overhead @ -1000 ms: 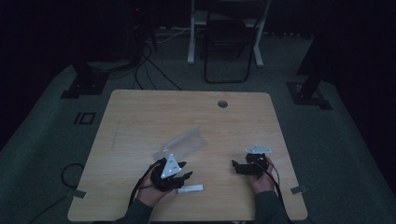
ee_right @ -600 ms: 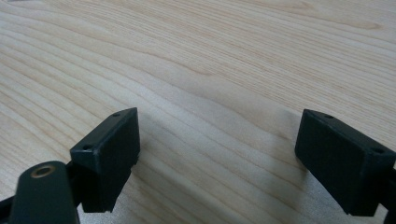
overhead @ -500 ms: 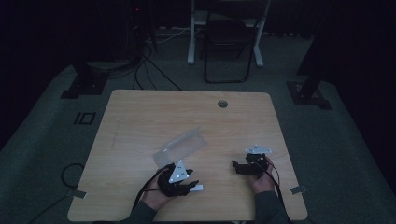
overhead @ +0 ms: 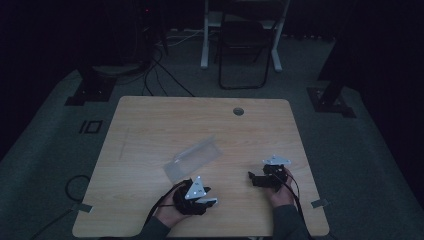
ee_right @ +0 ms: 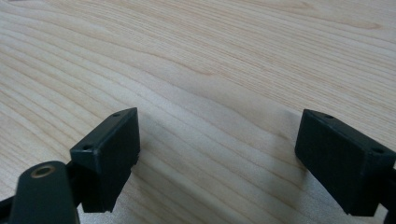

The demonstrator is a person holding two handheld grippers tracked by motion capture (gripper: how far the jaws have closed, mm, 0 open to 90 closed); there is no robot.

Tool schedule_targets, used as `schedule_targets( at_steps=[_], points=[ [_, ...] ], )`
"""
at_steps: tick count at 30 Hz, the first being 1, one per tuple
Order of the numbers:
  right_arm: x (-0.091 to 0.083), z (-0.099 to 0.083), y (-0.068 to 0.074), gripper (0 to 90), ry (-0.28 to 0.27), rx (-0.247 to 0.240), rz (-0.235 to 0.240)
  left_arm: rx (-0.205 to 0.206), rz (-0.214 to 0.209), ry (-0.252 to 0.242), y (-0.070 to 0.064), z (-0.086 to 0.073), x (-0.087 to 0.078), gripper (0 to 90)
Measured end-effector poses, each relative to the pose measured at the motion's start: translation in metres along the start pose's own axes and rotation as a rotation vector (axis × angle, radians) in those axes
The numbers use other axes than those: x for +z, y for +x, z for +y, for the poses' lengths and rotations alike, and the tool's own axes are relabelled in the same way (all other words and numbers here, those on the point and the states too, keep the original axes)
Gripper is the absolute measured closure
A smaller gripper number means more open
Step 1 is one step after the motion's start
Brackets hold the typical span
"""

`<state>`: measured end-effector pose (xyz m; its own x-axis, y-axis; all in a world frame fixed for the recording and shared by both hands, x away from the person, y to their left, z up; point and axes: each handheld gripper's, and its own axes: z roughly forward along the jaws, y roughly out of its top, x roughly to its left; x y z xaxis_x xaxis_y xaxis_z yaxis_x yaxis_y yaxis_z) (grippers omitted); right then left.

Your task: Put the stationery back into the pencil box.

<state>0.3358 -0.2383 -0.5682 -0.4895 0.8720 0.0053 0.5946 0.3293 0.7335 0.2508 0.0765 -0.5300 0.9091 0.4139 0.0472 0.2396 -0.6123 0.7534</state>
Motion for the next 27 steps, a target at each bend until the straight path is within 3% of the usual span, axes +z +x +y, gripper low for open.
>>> schedule_targets(
  at_steps=[12,25,27],
  points=[
    [0.0,0.0,0.0,13.8,0.0,-0.001,0.0,0.006,-0.012,0.062,0.001,-0.01,0.01,57.2],
    [0.0,0.0,0.0,13.8,0.0,-0.001,0.0,0.004,0.032,0.107,0.002,-0.013,0.016,66.7],
    [0.0,0.0,0.0,13.8,0.0,0.0,0.0,0.018,0.041,0.126,0.001,-0.014,0.018,66.9]
  ],
)
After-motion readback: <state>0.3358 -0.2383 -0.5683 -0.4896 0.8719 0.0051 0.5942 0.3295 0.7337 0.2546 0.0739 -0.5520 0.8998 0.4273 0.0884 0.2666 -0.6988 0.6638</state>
